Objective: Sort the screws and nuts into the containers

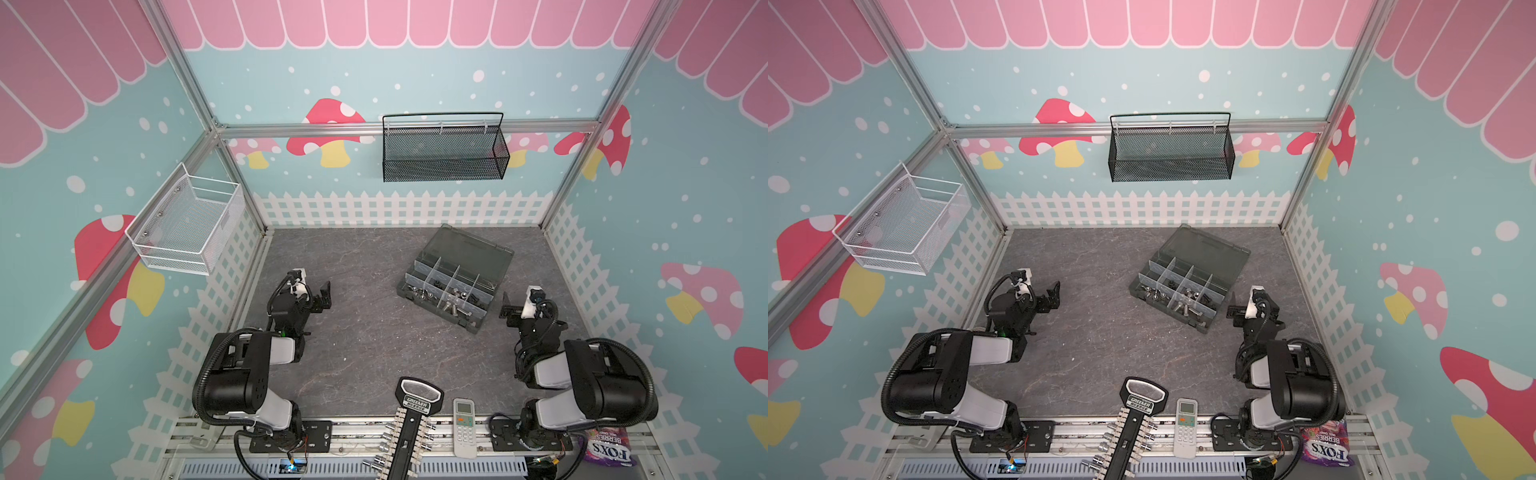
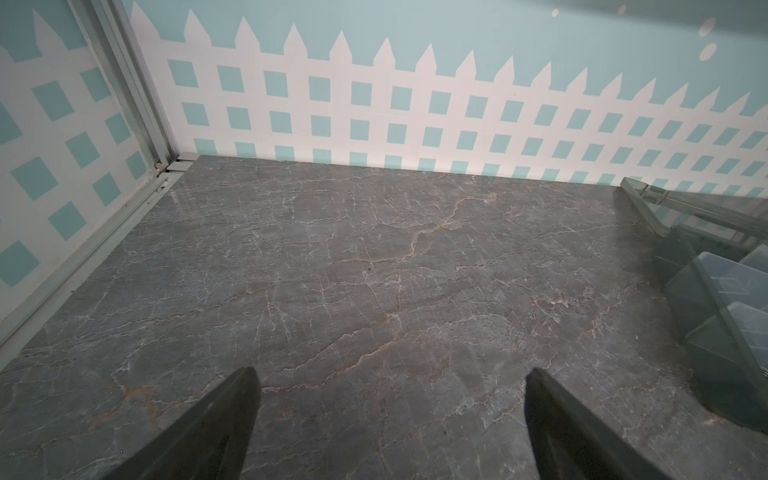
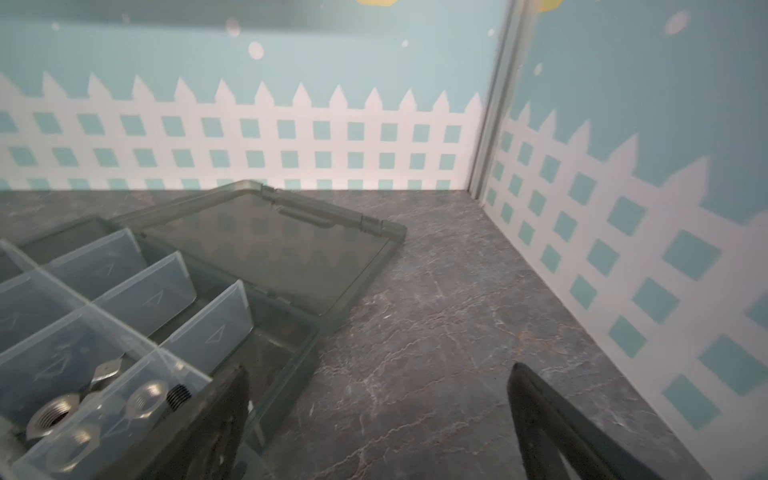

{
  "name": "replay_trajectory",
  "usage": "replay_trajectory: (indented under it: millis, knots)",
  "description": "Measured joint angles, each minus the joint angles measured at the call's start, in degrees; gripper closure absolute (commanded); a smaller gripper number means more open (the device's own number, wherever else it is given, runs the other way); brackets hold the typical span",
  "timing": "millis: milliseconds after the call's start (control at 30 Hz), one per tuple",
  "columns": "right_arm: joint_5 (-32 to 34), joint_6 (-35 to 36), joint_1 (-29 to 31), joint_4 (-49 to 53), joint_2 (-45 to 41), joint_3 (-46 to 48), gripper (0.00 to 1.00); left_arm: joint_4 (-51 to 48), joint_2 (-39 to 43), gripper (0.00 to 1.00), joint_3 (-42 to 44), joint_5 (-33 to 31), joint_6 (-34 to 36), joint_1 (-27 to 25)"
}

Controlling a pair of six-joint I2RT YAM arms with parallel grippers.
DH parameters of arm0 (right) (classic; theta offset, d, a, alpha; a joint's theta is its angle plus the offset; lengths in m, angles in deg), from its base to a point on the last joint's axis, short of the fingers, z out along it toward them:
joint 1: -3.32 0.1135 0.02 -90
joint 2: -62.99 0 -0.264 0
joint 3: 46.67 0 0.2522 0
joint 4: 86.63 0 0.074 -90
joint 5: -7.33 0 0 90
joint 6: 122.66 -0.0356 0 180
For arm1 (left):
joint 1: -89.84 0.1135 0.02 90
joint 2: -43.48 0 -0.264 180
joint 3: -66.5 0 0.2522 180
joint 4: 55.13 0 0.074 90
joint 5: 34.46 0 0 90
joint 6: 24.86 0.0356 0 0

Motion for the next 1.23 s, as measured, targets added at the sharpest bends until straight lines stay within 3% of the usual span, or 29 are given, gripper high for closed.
replay_trajectory:
  millis: [467,1233]
  knots:
    - [-11.47,5.25,0.09,1.99,0.76,-3.45,0.02,-0.33,0.0,0.0,0.0,0.07,0.02,0.0]
    - [-12.96,6.08,0.09,2.05,0.76,-3.45,0.02,-0.39,0.0,0.0,0.0,0.07,0.04,0.0]
